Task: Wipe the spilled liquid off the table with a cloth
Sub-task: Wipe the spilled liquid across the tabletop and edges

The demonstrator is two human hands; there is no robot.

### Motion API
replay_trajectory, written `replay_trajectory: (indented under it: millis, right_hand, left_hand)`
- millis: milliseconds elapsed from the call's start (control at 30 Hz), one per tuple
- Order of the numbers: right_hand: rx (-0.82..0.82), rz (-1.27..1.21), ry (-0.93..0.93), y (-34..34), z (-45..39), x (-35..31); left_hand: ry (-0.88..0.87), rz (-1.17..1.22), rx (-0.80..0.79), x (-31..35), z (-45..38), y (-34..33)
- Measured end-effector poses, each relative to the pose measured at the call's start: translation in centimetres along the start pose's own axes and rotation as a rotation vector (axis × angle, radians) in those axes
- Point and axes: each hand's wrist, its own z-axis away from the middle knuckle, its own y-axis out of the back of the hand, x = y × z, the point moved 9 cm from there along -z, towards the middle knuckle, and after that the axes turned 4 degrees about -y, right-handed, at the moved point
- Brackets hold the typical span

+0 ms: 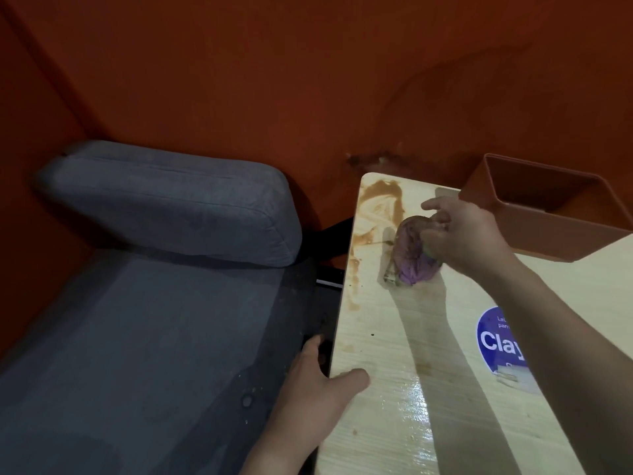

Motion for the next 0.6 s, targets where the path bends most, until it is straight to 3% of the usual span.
replay_trajectory:
  millis: [200, 400, 500, 600]
  right_hand:
    - [0.039, -0.155, 0.023, 4.7, 0.9, -0.3]
    - [0.412, 0.016, 0.309, 10.1, 6.1, -4.8]
    - [0.267, 0.058, 0.461, 5.5, 10.7, -4.9]
    - [-0.057, 0.071, 0.352, -2.1, 14.1, -1.8]
  left_hand:
    - [0.01, -0.007, -0.011, 0.0, 0.0, -0.1]
    - [0.041, -0.008, -0.015, -0.5, -0.2, 0.0]
    - [0.045, -0.012, -0.012, -0.3, -0.1, 0.0]
    - [0.029, -0.036, -0.018, -0.2, 0.0, 0.0]
